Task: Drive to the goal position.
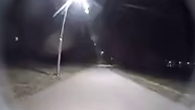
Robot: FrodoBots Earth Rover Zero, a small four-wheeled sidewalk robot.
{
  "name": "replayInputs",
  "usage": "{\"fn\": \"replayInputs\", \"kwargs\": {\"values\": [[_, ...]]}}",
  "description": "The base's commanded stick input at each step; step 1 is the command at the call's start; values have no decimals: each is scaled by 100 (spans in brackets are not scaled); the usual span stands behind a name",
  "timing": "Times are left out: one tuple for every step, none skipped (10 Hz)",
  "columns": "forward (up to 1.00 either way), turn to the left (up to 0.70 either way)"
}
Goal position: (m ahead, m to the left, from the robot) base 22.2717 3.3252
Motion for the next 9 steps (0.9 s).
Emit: {"fn": "replayInputs", "kwargs": {"values": [[70,0],[70,0],[70,0],[70,0],[70,0],[70,0],[70,0],[70,0],[70,0]]}}
